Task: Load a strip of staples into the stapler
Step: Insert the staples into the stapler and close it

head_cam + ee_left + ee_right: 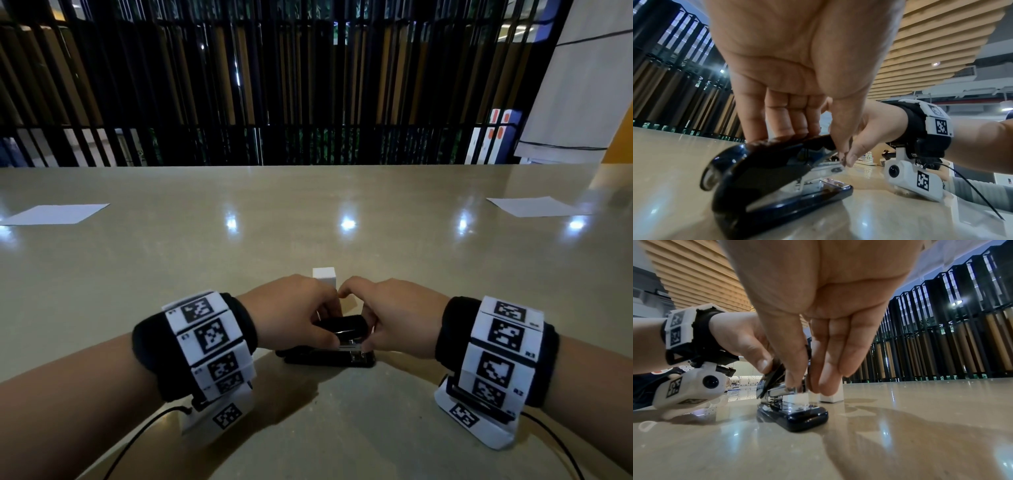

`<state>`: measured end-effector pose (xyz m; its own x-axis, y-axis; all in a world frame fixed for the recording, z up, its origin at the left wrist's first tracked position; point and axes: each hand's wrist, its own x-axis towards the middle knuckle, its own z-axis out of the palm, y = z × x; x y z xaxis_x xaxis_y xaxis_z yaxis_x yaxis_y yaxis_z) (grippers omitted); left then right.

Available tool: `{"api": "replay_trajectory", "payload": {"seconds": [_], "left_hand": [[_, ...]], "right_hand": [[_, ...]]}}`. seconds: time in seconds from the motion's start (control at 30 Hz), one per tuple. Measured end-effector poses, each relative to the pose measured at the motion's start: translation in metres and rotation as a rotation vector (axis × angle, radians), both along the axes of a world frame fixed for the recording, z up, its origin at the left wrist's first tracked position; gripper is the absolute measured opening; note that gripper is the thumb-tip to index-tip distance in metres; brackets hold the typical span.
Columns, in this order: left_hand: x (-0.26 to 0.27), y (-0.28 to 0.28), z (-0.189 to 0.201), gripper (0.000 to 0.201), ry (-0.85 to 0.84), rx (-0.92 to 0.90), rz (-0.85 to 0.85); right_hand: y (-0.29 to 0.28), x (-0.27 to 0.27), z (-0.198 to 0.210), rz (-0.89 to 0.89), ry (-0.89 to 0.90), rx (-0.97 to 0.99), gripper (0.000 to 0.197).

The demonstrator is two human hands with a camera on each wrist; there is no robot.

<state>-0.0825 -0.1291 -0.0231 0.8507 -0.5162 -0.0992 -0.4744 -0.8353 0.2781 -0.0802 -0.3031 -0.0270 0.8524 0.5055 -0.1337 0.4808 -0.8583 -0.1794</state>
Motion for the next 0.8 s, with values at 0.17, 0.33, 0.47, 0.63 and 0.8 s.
{"api": "replay_trajectory", "payload": {"seconds": [0.17,0.33,0.47,0.63,0.8], "left_hand": [[0.002,-0.004,-0.004,0.031,-0.031,0.047,0.007],[0.003,-0.007,-0.006,0.032,-0.054,0.065,0.006],[0.003,-0.007,-0.007,0.034,-0.071,0.089,-0.003],[0.005,-0.009,-0.009,0.035,-0.074,0.125,-0.023],[0.005,-0.011,-0.011,0.037,-0.085,0.168,-0.05]], "right_hand": [[-0.003,-0.001,0.001,0.005,0.001,0.008,0.073],[-0.007,-0.003,0.0,0.0,0.015,-0.074,0.063],[-0.015,-0.006,-0.002,-0.008,0.042,-0.168,0.056],[-0.027,-0.011,-0.005,0.016,0.059,-0.289,0.033],[-0.027,-0.01,-0.012,0.061,0.051,-0.357,0.027]]}}
